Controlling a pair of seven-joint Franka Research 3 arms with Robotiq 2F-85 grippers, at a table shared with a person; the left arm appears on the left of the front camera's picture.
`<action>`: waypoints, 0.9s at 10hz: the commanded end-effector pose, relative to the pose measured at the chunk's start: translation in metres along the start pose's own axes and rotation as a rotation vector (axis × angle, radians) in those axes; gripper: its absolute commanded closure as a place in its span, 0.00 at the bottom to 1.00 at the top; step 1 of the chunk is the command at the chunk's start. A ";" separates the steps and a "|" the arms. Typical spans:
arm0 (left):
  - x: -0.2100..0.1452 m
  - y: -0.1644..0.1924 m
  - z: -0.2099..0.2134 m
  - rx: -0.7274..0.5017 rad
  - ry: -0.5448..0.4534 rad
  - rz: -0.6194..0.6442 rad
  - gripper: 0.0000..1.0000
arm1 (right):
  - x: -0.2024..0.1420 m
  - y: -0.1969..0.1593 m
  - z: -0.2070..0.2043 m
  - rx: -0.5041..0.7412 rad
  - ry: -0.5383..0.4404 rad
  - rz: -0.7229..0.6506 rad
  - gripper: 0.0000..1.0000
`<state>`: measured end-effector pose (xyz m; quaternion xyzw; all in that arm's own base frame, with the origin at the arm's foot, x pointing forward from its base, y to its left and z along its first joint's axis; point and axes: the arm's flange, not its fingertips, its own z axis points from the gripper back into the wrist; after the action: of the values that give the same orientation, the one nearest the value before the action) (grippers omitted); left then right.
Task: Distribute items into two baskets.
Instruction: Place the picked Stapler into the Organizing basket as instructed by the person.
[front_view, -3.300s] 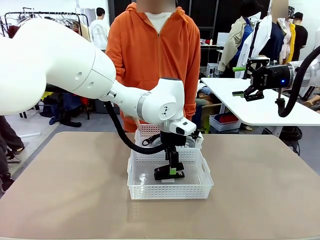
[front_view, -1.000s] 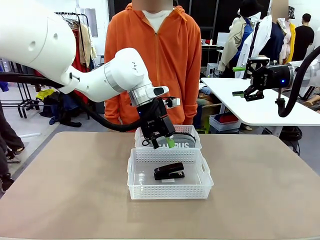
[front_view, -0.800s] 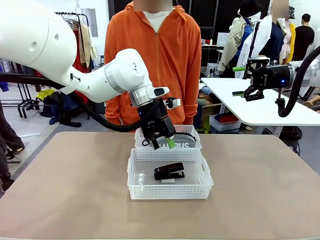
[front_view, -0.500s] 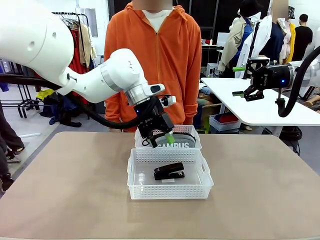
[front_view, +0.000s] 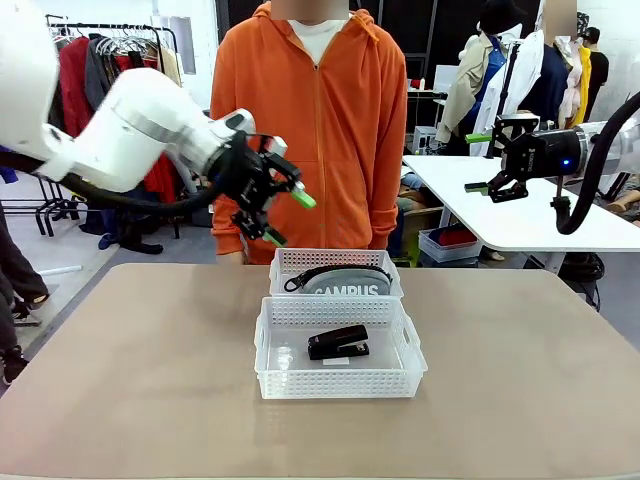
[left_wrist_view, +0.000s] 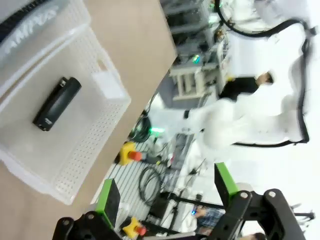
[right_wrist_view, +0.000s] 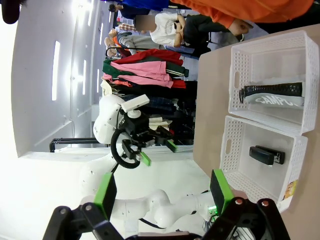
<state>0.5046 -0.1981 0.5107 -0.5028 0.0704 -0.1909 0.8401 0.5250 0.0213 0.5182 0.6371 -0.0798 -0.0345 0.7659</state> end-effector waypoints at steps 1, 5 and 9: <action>-0.029 0.019 0.031 -0.126 -0.134 0.026 0.00 | 0.000 0.004 0.000 0.021 -0.010 0.001 0.00; -0.059 0.068 0.102 -0.350 -0.311 0.034 0.00 | 0.000 0.004 0.000 0.021 -0.010 0.001 0.00; -0.072 0.071 0.130 -0.443 -0.405 0.005 0.00 | 0.000 0.004 0.000 0.021 -0.010 0.001 0.00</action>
<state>0.5051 -0.0329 0.5010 -0.6836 -0.0479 -0.0652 0.7254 0.5251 0.0210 0.5181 0.6371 -0.0798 -0.0347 0.7659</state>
